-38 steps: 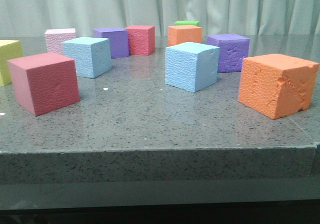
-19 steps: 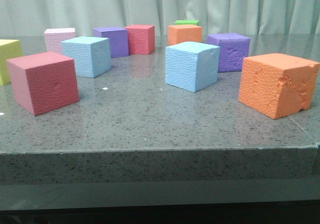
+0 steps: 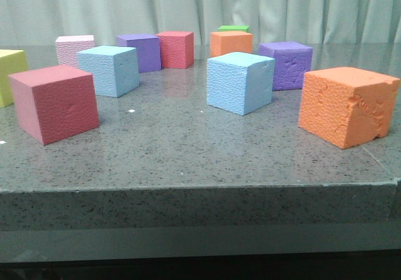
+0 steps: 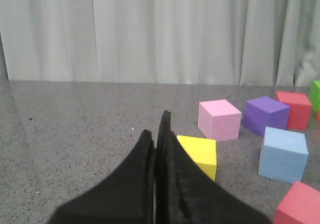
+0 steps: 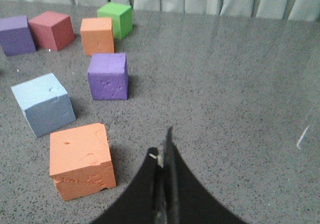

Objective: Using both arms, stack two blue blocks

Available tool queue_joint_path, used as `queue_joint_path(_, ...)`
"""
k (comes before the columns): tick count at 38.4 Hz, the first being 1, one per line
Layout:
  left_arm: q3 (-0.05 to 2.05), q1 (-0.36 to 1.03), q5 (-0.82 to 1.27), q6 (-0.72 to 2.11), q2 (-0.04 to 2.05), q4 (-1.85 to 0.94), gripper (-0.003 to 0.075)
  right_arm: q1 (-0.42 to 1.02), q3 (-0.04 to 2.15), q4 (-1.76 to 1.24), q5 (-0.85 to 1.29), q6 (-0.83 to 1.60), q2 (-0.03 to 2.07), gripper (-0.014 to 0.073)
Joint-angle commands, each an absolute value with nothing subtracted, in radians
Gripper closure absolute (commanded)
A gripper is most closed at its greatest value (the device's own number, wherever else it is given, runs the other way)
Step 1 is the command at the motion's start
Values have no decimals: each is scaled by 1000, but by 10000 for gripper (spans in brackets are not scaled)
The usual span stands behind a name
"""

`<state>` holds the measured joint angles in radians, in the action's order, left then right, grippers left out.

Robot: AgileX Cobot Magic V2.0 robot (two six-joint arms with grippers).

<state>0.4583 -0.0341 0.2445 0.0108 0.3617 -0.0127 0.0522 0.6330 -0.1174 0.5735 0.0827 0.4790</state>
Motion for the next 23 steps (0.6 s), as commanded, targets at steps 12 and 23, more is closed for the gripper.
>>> queue_joint_path(12, 575, -33, 202, 8, 514, -6, 738, 48, 673, -109, 452, 84, 578, 458)
queue_joint_path(23, 575, -33, 155, 8, 516, -6, 339, 48, 671, -109, 485, 84, 578, -73)
